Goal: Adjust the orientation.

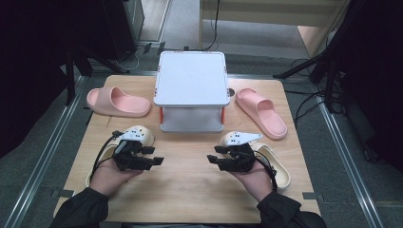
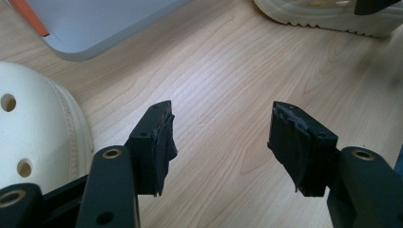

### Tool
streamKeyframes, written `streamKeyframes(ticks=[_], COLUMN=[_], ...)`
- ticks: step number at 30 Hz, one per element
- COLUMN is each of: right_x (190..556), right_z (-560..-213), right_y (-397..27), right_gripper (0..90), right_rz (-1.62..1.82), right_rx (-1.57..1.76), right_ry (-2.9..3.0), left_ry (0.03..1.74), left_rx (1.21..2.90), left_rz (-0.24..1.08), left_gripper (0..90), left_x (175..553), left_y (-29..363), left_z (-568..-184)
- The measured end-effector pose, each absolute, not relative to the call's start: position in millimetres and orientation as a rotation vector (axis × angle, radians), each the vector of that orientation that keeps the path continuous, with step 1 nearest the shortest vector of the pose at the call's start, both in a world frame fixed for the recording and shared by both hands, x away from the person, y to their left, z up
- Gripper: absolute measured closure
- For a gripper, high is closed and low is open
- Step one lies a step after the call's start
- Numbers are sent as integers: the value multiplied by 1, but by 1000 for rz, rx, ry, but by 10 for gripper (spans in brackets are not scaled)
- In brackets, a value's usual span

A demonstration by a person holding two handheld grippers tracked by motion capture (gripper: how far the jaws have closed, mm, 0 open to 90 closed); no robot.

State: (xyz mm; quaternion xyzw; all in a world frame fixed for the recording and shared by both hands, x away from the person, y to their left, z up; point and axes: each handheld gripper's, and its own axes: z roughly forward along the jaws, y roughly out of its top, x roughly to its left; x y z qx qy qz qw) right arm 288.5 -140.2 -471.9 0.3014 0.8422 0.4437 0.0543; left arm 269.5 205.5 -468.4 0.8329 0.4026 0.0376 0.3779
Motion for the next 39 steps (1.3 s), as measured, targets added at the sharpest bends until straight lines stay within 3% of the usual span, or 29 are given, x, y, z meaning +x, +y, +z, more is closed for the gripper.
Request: streamKeyframes(ticks=[17, 24, 39], right_x=[290, 291, 299], right_z=[-474, -473, -472], right_y=[-141, -144, -135], right_gripper=[531, 530, 513], right_rz=[1331, 1335, 1342], right_rx=[912, 920, 872], right_ry=[2580, 2574, 2593], left_ry=[1044, 1064, 1183], left_rx=[2125, 2123, 2080], left_rz=[86, 88, 132], left_gripper=[434, 547, 543], left_x=[270, 262, 245], left_y=[212, 228, 266], left_z=[-462, -445, -441])
